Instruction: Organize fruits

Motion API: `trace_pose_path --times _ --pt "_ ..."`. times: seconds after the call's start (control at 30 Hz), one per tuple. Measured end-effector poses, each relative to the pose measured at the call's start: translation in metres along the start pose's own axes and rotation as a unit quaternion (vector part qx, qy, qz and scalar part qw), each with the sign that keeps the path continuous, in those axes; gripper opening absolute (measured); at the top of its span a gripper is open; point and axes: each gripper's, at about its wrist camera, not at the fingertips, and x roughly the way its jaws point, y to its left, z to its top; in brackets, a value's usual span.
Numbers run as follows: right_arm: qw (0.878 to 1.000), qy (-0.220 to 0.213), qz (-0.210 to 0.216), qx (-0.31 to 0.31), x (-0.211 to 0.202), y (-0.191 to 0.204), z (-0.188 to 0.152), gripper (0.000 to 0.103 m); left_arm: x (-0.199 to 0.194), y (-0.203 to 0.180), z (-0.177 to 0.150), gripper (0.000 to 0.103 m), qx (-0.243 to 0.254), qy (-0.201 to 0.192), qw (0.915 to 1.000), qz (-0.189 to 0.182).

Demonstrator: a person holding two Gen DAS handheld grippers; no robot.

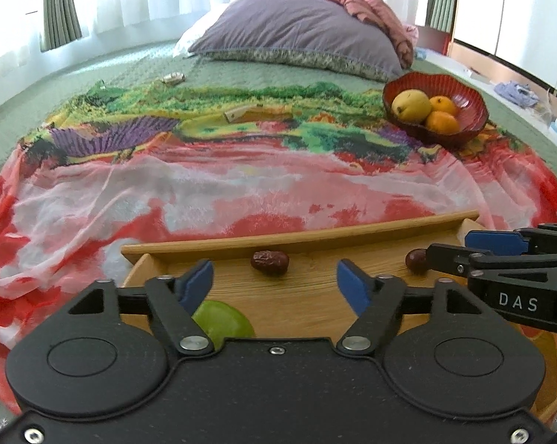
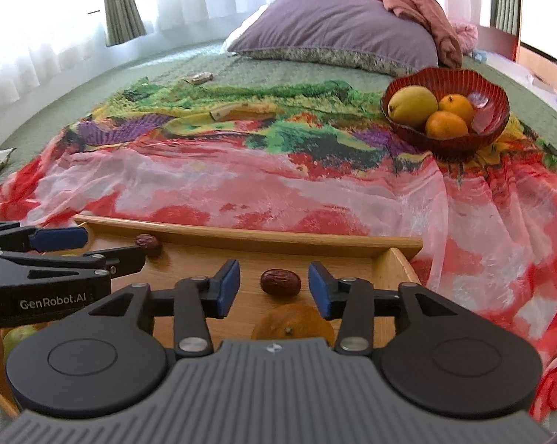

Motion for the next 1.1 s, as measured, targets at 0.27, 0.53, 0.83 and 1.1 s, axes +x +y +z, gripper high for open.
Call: trace_pose_path --times 0.27,0.53,0.83,1.1 --pt "0.999 -0.036 0.005 -0.014 -0.035 0.003 -0.007 0.074 -0.039 0.002 -0.011 0.092 -0.001 -0.031 0.9995 -0.005" --pt "0.997 -0.076 0.006 -0.034 -0.070 0.009 -0.022 0.089 -0.078 0.004 -0.028 0.098 -0.007 -0.058 0.9983 -0.010" --pt "0.995 -0.098 0.011 -0.035 -0.096 0.012 -0.042 0.092 -0.112 0.001 -0.056 0.100 -0.003 -0.075 0.9970 -0.020" --pt "0.992 -0.121 0.014 -0.040 -0.120 0.013 -0.061 0.101 -0.134 0.000 -0.082 0.101 -0.012 -0.090 0.9957 -0.015"
